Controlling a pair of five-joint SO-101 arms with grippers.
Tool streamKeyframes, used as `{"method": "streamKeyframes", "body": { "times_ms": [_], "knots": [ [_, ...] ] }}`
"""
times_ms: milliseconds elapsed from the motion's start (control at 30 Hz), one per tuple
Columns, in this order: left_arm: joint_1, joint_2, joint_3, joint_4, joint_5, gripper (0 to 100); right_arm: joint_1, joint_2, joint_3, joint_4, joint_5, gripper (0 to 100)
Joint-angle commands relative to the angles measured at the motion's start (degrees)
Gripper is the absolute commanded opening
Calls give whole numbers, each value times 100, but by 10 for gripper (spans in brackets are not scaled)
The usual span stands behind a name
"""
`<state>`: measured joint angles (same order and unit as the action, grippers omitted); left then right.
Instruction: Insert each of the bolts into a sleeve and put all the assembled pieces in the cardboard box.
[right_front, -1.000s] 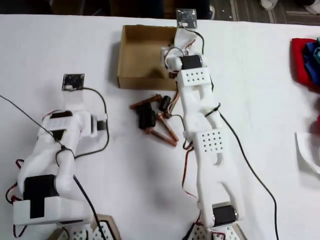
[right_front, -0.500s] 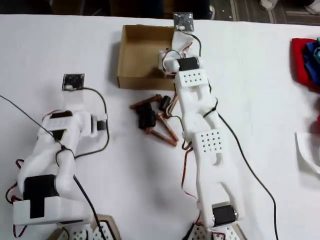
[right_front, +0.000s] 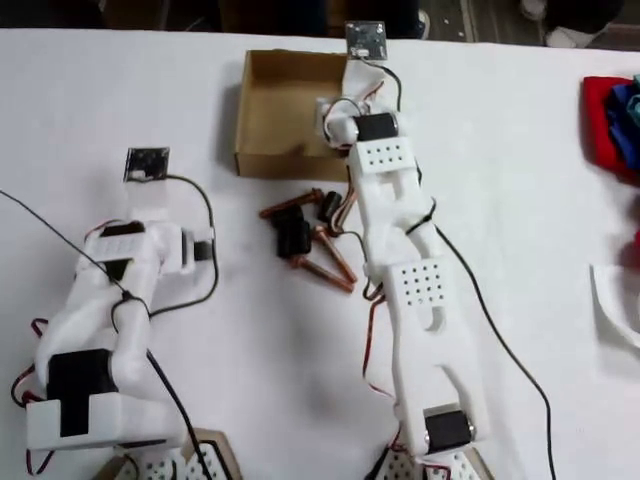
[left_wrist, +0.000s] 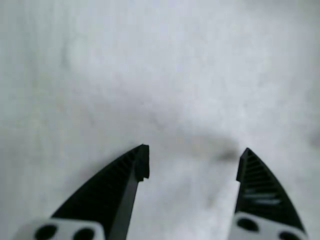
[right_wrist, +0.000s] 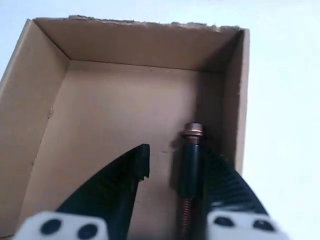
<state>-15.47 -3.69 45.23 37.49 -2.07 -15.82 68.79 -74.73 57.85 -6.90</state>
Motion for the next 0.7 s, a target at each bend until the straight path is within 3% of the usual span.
{"method": "streamKeyframes", "body": {
  "times_ms": [0,167,500,667],
  "knots": [
    [44,-9,-207,18,-44,290,-13,-277,-255,4,-18,142],
    [44,-9,-207,18,-44,290,92,-655,-818,945,-9,16],
    [44,-9,-207,18,-44,290,-22,-1508,-2075,4171,-9,176],
    [44,-9,-207,18,-44,290,-40,-1912,-1811,4365,677,180]
  ]
}}
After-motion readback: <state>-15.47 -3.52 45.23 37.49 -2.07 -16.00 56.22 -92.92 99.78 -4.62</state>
